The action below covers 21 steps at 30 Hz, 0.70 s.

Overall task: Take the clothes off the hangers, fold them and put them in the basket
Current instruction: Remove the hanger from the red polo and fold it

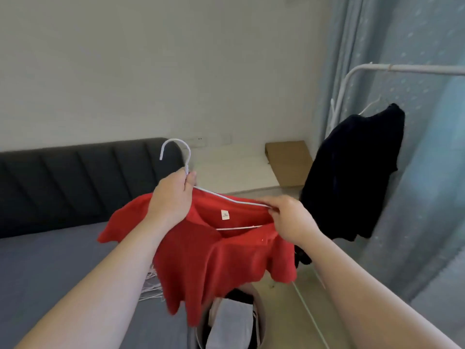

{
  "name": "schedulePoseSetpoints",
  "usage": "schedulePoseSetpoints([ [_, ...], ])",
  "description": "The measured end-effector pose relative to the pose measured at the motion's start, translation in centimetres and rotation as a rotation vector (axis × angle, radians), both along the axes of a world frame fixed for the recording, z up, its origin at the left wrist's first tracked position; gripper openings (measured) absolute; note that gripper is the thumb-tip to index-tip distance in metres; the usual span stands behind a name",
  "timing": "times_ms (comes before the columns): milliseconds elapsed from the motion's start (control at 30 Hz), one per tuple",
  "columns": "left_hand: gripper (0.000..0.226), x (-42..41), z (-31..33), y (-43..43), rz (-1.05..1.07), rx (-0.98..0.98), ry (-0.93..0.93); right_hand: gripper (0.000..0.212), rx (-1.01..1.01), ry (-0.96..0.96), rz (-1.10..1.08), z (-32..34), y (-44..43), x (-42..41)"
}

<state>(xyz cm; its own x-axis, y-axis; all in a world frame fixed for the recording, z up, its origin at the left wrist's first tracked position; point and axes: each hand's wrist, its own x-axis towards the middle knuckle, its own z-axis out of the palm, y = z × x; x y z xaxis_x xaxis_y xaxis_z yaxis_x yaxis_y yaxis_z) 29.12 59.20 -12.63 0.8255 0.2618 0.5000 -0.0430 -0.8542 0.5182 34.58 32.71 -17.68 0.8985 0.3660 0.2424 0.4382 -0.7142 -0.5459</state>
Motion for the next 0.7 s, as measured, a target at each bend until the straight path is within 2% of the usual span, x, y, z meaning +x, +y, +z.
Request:
schedulePoseSetpoints([
  [167, 0.034, -3.7, -0.5, 5.2, 0.134, -0.079, -0.069, 0.065, 0.189, 0.365, 0.26, 0.6, 4.1, -0.9],
  [300, 0.038, -5.8, -0.8, 8.5, 0.244, -0.112, -0.095, 0.071, 0.475, 0.808, 0.427, 0.0, 6.7, -1.2],
  [367, 0.038, -7.1, -1.0, 10.0, 0.298, -0.139, -0.113, 0.073, 0.556, 0.937, 0.522, -0.5, 7.7, -1.3],
  [433, 0.039, -8.3, -1.1, 11.3, 0.368, -0.252, -0.153, 0.073, 0.608, 1.049, 0.565, -1.0, 8.8, -1.9],
  [533, 0.041, -9.9, -1.3, 12.9, 0.422, -0.328, -0.16, 0.073, 0.605, 1.114, 0.566, -2.3, 11.7, -3.2],
  [633, 0.039, -10.9, -1.7, 13.5, 0.375, -0.289, -0.079, 0.063, 0.592, 1.041, 0.527, -3.0, 14.4, -4.0],
  [700, 0.036, -11.6, -2.1, 14.2, 0.39, -0.279, -0.036, 0.058, 0.657, 1.0, 0.485, -2.9, 15.8, -4.4],
])
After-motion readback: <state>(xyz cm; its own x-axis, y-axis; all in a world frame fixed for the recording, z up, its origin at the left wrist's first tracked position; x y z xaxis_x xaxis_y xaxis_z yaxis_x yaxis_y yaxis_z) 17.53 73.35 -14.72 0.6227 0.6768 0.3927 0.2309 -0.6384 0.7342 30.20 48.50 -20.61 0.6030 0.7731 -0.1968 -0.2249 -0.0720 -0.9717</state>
